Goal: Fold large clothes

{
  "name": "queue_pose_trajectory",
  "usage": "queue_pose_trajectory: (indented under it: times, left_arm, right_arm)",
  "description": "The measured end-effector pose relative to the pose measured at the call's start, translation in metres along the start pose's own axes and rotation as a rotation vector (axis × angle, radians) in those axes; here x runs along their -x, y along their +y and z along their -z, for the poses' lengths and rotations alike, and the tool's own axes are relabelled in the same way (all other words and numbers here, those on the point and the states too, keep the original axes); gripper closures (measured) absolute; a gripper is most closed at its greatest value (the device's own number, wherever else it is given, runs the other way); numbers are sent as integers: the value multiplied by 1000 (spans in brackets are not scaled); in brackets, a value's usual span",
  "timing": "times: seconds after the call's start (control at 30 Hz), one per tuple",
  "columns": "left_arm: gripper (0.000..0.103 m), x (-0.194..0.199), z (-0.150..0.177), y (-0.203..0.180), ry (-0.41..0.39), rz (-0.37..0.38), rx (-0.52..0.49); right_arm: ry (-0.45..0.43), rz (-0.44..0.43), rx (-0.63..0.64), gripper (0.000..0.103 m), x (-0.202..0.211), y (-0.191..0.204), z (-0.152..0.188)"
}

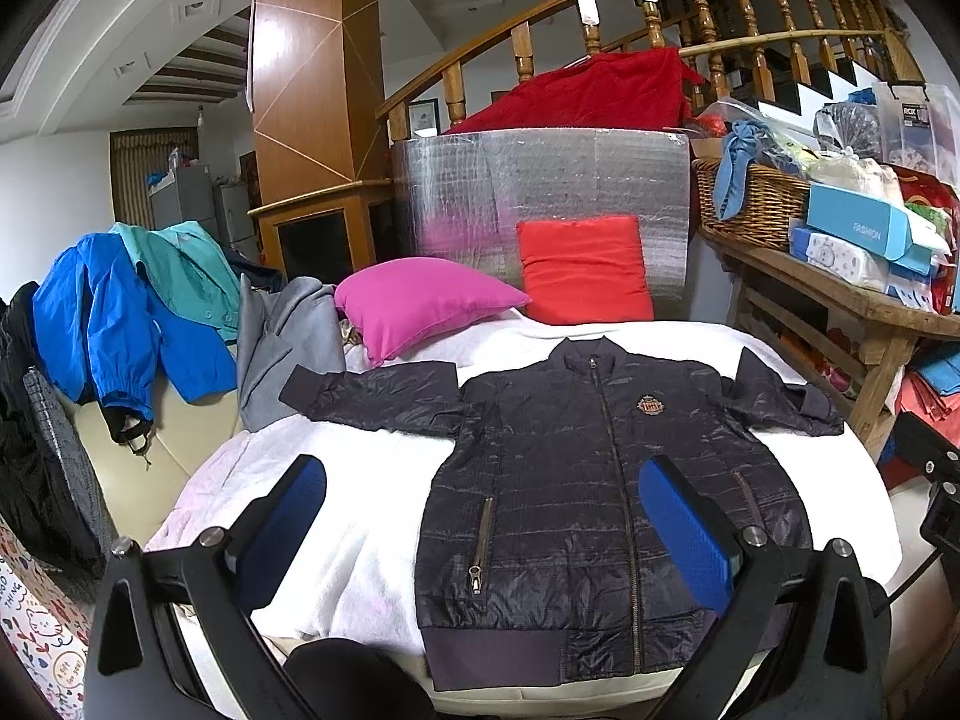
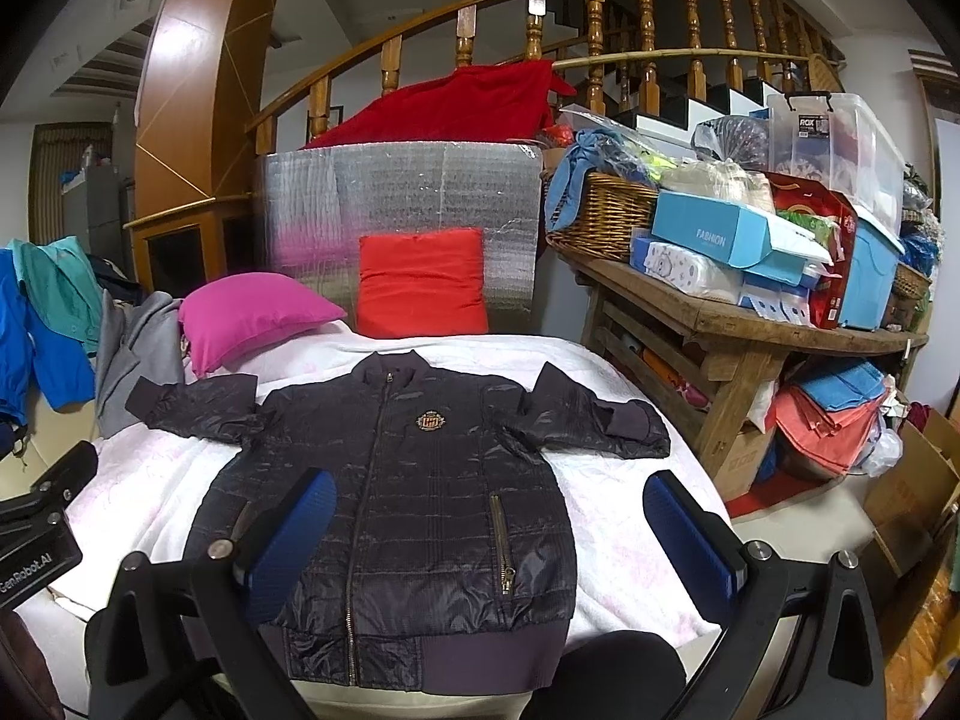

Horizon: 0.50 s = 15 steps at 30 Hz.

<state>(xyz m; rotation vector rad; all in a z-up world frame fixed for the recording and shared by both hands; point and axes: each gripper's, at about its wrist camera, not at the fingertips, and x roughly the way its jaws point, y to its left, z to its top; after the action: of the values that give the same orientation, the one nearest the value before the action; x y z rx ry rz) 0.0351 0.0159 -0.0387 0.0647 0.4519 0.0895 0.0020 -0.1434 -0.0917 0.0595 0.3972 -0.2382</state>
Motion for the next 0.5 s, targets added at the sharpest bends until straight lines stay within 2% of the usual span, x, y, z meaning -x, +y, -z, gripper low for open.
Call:
queue_pose_trajectory:
  times: [0.2,0.37,0.5]
  left_arm:
    - [0,-16,1,3,-4,-29,-6]
    - [0,-50,1,6,36,-45,-5]
    - [0,-83,2,9,74,-62,-4]
  right_arm:
    - [6,-32,-13,0,-16,-3,-4]
    - [61,-109,-87,0,-63,-16,-10]
    - [136,-126,-148,0,-119,-27,-15]
